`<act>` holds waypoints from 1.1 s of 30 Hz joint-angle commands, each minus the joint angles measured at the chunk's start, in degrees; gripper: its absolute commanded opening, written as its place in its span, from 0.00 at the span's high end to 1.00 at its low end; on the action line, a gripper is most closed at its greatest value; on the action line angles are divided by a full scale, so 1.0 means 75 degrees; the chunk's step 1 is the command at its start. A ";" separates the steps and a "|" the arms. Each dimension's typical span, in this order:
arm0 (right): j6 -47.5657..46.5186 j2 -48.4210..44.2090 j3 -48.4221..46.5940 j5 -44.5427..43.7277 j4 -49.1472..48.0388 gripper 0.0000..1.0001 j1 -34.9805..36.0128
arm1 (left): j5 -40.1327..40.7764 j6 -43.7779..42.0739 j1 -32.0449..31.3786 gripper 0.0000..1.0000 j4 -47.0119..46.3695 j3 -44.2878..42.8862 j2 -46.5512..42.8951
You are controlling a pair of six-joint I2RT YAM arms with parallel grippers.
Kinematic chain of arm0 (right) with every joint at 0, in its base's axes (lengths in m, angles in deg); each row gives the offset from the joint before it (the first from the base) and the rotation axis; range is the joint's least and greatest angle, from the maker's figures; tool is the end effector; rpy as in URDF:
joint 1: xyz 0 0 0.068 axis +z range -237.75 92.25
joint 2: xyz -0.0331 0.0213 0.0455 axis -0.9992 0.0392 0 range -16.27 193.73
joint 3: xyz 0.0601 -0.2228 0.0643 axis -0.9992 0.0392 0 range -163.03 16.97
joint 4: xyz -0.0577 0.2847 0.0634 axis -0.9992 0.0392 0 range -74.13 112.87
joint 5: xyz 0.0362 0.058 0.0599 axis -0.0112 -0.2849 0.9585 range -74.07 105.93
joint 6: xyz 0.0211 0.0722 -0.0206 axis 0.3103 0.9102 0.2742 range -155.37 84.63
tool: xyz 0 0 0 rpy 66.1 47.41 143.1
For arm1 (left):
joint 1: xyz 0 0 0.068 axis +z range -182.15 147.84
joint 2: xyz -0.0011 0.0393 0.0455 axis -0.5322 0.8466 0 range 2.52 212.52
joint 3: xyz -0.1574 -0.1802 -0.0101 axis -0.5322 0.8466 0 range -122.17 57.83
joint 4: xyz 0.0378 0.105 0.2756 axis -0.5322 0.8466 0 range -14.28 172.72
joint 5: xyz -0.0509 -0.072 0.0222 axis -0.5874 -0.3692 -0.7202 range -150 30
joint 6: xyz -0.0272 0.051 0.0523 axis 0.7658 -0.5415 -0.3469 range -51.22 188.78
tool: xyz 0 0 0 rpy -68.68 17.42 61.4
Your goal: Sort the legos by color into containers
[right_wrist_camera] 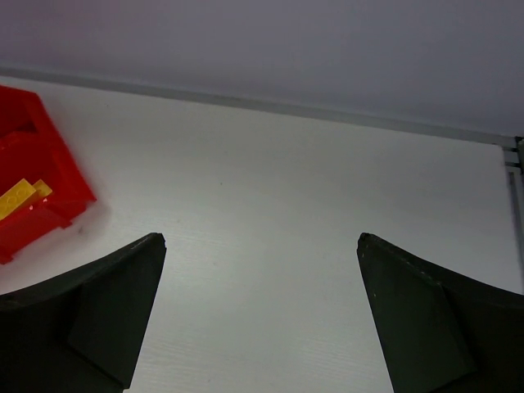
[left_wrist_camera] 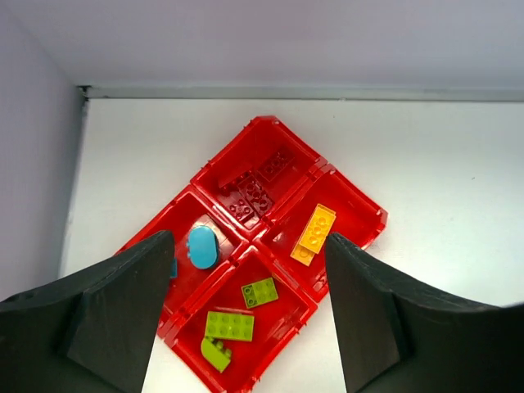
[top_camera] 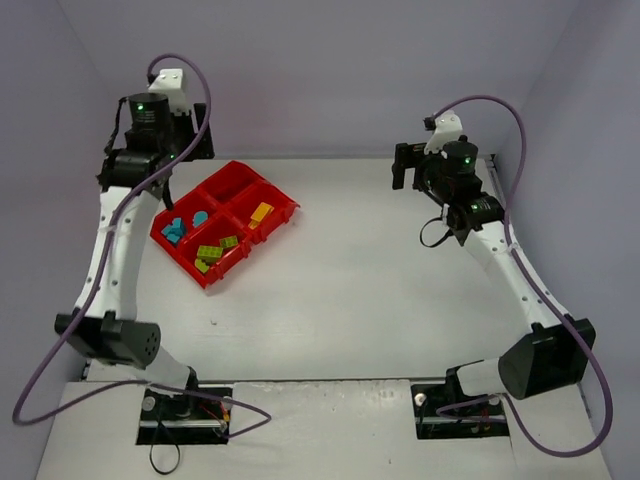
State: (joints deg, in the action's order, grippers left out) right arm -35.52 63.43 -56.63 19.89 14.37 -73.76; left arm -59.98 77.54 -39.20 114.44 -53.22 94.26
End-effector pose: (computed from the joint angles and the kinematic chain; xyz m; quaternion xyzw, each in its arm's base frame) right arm 0.3935 0.1029 0.3575 -0.1136 0.7260 0.1069 0.6698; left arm 0.4037 -0.0499 0.4462 -0.0123 0.8161 -0.0793 0.5723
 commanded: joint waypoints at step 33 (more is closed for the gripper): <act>0.0453 -0.2541 0.1634 -0.1560 -0.0937 0.00 0.0044 | 0.2776 0.1188 0.0002 0.17 -0.1576 0.7013 -0.7745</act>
State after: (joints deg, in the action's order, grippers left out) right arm -32.00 45.75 -44.28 9.47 13.00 -73.76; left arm -40.58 85.58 -39.20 108.30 0.33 34.97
